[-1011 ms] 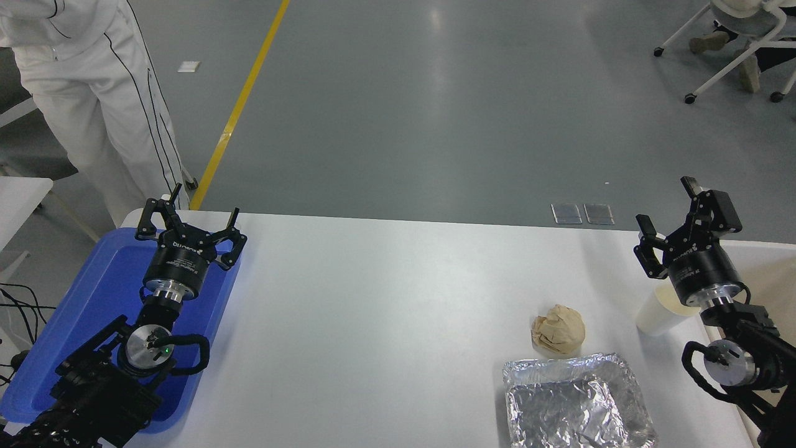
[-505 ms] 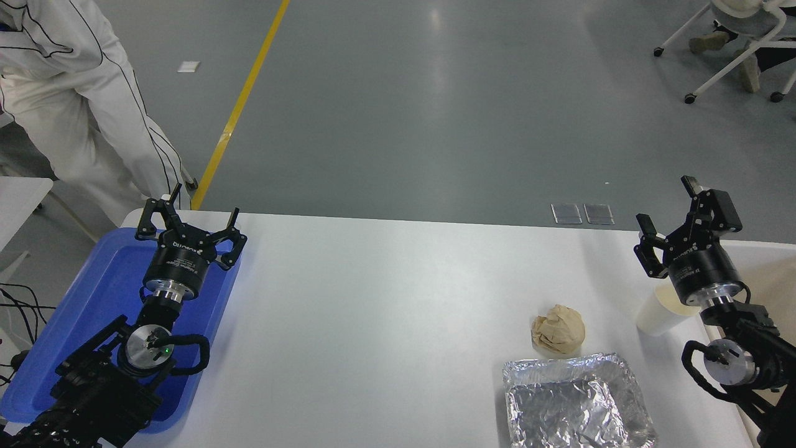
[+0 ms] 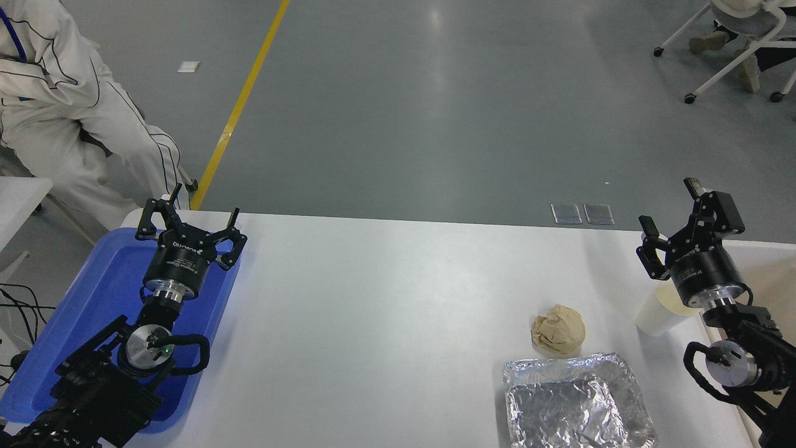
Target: Pick up paper cup place in dustbin
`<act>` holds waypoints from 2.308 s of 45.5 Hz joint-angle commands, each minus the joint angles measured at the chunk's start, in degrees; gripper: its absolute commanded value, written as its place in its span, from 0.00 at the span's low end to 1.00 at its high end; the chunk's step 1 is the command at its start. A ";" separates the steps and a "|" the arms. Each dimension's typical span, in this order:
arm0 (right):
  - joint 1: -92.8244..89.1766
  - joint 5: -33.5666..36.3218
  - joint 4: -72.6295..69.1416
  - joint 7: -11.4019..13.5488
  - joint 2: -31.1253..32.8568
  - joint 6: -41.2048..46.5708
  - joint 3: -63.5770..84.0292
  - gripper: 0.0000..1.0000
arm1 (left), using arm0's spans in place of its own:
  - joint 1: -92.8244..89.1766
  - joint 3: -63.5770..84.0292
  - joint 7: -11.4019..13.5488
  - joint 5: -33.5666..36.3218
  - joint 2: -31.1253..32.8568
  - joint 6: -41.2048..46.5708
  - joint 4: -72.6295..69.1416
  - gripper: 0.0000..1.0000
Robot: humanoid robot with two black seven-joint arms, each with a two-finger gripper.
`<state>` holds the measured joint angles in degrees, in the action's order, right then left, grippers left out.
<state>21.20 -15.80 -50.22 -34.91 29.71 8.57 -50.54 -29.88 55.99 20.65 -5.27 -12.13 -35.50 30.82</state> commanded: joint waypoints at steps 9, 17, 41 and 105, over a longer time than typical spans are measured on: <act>0.59 0.24 0.82 0.02 2.19 -0.13 0.88 1.00 | 0.00 0.00 0.00 0.00 0.00 0.08 -0.06 1.00; 0.77 0.42 2.32 0.11 2.19 -0.22 3.60 1.00 | 0.00 0.00 0.00 0.00 0.00 0.08 -0.06 1.00; 20.18 5.78 0.73 0.02 21.00 0.74 49.63 1.00 | 0.00 0.00 0.00 0.00 0.00 -0.01 0.03 1.00; 96.04 -1.34 -16.84 0.20 0.00 36.43 146.78 1.00 | 0.00 0.00 0.00 0.00 0.00 -0.01 0.03 1.00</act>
<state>108.38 -13.58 -65.08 -34.68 32.97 35.86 91.41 -29.92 55.98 20.58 -5.27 -12.13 -35.51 30.84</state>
